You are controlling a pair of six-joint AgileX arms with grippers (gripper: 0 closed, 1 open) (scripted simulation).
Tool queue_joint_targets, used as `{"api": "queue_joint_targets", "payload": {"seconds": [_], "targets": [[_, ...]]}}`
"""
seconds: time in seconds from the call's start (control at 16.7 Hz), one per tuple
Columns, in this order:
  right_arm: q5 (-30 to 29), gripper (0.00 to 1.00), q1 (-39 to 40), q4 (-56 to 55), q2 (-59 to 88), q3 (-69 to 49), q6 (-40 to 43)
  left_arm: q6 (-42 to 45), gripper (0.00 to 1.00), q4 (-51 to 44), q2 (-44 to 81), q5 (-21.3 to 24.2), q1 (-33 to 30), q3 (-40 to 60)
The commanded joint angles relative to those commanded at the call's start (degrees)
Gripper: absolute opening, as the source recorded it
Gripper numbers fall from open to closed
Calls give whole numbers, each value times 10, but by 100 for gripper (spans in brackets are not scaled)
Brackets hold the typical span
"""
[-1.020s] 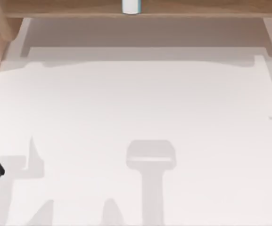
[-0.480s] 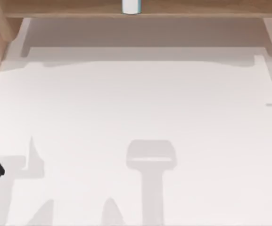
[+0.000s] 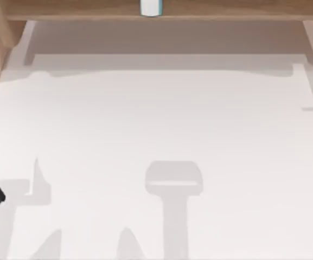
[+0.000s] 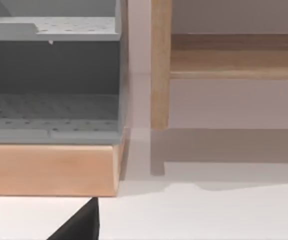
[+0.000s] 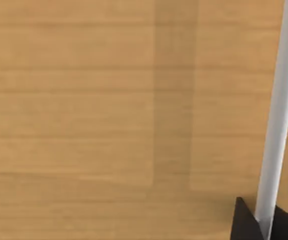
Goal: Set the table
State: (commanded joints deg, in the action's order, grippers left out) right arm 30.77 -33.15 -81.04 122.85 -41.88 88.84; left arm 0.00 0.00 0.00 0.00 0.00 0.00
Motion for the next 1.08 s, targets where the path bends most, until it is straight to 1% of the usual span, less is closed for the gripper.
{"api": "queue_joint_targets", "payload": {"seconds": [0.54, 0.9, 1.08], "targets": [[-47, 0, 45, 78, 56, -133, 1, 0, 100, 0, 0, 0, 0, 0], [-49, 0, 46, 84, 59, -140, 0, 0, 100, 0, 0, 0, 0, 0], [-60, 0, 54, 107, 81, -181, 1, 0, 100, 0, 0, 0, 0, 0]]}}
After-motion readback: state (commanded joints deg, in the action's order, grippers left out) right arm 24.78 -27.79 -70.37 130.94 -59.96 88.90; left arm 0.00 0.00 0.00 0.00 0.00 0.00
